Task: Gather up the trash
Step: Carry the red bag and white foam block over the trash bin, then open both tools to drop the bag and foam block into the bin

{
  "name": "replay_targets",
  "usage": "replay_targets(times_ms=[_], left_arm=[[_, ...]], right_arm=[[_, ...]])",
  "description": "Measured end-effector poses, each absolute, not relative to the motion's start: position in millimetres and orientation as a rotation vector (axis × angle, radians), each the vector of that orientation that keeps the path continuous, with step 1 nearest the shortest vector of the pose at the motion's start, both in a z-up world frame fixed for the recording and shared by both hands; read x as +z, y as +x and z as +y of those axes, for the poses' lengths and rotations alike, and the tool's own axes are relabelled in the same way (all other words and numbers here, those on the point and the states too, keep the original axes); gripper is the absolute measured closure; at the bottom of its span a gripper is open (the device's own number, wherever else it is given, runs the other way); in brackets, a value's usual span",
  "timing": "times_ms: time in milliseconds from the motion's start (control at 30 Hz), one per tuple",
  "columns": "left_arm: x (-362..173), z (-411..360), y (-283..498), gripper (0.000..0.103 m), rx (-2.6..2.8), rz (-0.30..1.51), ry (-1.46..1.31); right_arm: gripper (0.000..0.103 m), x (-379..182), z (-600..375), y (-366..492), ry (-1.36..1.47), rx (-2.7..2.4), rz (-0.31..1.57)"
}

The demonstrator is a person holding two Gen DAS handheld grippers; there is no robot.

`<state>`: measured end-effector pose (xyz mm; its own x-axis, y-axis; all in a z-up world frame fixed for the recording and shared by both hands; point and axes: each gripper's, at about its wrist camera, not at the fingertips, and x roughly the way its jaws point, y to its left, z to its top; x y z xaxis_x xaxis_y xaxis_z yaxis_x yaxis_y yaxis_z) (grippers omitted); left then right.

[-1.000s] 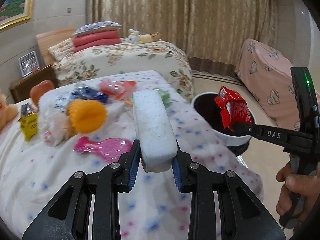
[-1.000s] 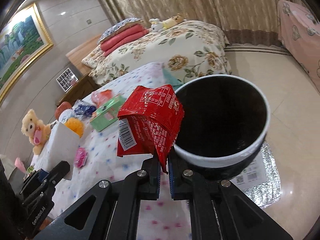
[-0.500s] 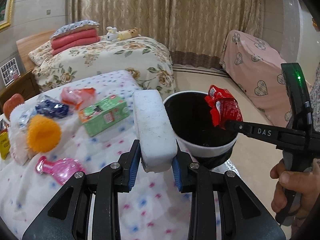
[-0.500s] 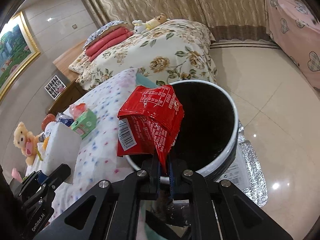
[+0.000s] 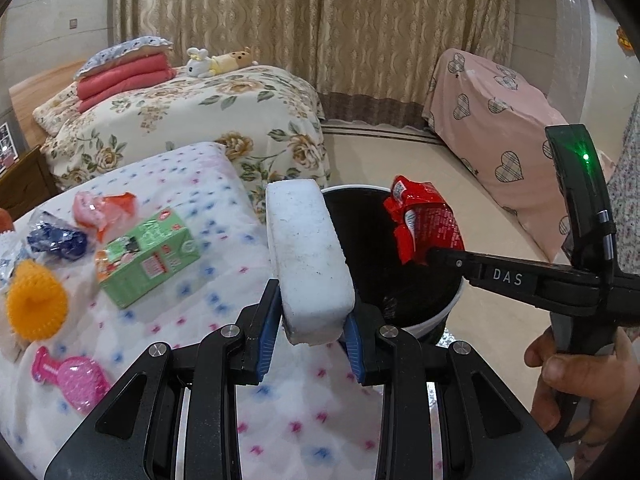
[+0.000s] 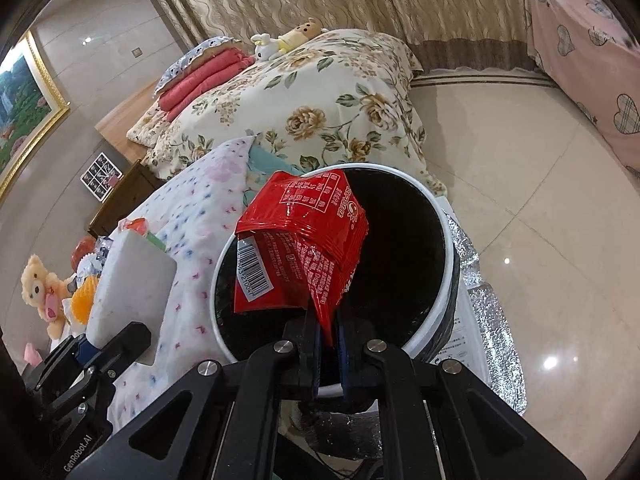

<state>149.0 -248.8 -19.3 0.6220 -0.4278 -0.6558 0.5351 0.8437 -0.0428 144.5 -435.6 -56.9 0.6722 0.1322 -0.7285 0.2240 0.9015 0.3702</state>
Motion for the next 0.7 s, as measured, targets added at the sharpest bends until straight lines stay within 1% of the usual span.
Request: replay_targets(times_ms=[367,467,533,633,667,700], left_arm=[[-25.8,-268.1,163.2,0.075,-0.584,0.749,0.166],[-29.2,-271.9,167.7,0.075,-0.593,0.765,0.165],[-30.4,-273.4,169.2,0.074,-0.600,0.771,0.164],[-30.8,-275.3,171.1,0.071,-0.607,0.775,0.161],[-30.7,-274.7,171.4,0.066,-0.604,0.775,0.159],[-30.1,-273.3,171.2,0.062,-0.602,0.775,0.153]], right_arm=[[0.096,-62.5,-450.8,149.9,0.482,-0.060,0.862],[0.095,-64.0,-452.6,152.3,0.480,-0.064,0.868],[0.092,-65.4,-454.1,153.3,0.482,-0.067,0.873],[0.091,-66.4,-455.1,153.1,0.477,-0.078,0.878],[0.089,-67.0,-455.2,153.3,0.474,-0.081,0.883],[0.081,-67.2,-456.4,153.0,0.473,-0.092,0.887]])
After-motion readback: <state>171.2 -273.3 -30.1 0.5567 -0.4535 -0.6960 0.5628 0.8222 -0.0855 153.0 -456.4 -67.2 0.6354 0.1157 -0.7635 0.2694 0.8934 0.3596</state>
